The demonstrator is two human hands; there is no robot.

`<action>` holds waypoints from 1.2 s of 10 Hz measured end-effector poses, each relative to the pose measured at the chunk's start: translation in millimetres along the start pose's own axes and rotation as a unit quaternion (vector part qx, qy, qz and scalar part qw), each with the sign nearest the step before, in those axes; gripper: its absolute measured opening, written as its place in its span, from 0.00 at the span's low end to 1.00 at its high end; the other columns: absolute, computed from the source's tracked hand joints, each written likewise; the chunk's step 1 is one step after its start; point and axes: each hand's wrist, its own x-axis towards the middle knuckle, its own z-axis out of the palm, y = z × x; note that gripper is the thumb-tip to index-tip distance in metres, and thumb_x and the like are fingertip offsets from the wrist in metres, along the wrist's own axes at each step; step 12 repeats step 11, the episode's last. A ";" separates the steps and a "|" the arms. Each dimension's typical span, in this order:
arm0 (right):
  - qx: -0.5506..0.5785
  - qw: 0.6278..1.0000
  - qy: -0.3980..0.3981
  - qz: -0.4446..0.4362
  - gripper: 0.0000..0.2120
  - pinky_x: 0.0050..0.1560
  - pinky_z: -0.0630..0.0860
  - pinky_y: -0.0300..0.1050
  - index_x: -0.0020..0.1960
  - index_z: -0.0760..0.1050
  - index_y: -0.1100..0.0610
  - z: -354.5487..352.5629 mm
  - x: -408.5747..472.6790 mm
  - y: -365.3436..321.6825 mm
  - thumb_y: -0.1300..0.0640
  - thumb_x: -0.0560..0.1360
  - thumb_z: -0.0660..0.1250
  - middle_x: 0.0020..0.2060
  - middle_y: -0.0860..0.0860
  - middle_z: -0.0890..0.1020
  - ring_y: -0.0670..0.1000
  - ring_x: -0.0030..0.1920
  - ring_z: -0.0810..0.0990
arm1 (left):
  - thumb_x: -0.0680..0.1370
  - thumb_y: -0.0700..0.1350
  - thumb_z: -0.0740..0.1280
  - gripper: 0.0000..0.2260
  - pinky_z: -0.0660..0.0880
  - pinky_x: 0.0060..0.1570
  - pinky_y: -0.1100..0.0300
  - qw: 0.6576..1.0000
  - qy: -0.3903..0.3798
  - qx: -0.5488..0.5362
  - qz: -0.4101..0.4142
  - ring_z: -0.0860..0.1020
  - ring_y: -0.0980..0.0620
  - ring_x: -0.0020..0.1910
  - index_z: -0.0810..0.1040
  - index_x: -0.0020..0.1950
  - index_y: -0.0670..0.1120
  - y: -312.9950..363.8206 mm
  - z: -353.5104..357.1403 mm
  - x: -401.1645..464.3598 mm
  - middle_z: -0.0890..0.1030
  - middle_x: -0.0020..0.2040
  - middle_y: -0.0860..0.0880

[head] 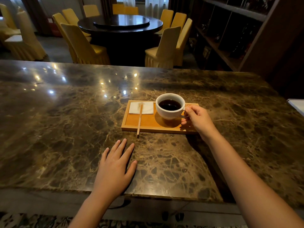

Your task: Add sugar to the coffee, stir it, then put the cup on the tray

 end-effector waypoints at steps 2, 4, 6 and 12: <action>0.001 0.999 -0.016 0.031 0.12 0.33 0.80 0.36 0.41 0.73 0.57 -0.3 3.9 7.8 0.56 0.80 0.56 0.36 0.52 0.79 0.43 0.28 0.80 | 0.75 0.59 0.49 0.26 0.43 0.70 0.54 1.000 -0.004 -0.004 0.000 0.45 0.59 0.71 0.56 0.72 0.56 0.0 0.0 -0.7 0.55 0.75 0.51; -0.037 0.997 -0.012 0.060 0.12 0.38 0.80 0.44 0.45 0.74 0.59 -1.9 13.5 5.4 0.57 0.80 0.54 0.37 0.54 0.79 0.50 0.32 0.79 | 0.75 0.59 0.49 0.25 0.42 0.70 0.54 1.000 -0.007 0.005 0.002 0.44 0.59 0.71 0.56 0.72 0.56 -1.1 -0.2 -0.4 0.55 0.75 0.51; -0.104 0.991 0.002 0.079 0.11 0.39 0.80 0.47 0.49 0.73 0.60 -0.5 24.9 -5.0 0.56 0.80 0.55 0.40 0.57 0.80 0.52 0.35 0.79 | 0.76 0.59 0.50 0.24 0.42 0.70 0.54 1.000 -0.010 -0.002 0.003 0.44 0.59 0.71 0.55 0.72 0.55 -0.2 -0.6 -0.1 0.54 0.75 0.51; -0.203 0.973 0.099 0.050 0.15 0.47 0.79 0.48 0.63 0.66 0.54 -7.1 15.0 -6.7 0.54 0.77 0.61 0.60 0.57 0.72 0.52 0.49 0.77 | 0.77 0.58 0.51 0.24 0.43 0.70 0.52 1.000 -0.017 0.002 0.006 0.44 0.58 0.71 0.56 0.72 0.55 -1.4 -0.9 0.0 0.55 0.75 0.50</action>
